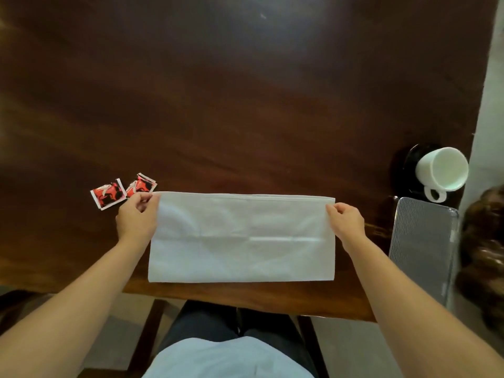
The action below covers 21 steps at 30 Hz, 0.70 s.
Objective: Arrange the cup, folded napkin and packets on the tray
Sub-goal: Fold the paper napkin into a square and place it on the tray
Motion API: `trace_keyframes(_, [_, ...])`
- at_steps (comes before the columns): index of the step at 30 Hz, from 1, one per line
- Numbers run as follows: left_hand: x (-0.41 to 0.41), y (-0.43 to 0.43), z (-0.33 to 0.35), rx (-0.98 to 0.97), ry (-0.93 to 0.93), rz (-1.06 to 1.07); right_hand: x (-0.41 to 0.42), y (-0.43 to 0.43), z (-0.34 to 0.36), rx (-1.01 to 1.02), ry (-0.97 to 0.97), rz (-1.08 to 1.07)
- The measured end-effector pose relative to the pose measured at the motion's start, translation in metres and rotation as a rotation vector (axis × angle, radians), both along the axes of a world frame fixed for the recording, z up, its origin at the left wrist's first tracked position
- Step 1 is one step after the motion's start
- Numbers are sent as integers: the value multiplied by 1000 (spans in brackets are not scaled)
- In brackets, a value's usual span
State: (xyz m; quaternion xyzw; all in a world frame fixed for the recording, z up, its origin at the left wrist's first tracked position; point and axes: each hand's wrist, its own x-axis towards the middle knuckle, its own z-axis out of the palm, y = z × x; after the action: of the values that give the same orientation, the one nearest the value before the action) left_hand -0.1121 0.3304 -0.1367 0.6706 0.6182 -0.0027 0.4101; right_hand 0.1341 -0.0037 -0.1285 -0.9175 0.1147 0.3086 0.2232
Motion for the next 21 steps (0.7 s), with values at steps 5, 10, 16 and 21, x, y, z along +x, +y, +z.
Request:
trace_keyframes(5, [5,-6,-4,21,14,91,4,1,-3,43,-48,33])
trace_keyframes(10, [8,-11,1,11,39,119,2,-4,-2,112,-13,-118])
trace_keyframes(16, [-43,-52,25,-79,162,116,-51,-51,25,80,149,33])
trace_keyframes(21, [-102,-105,20,-95,309,22,-104,-98,14,42,263,57])
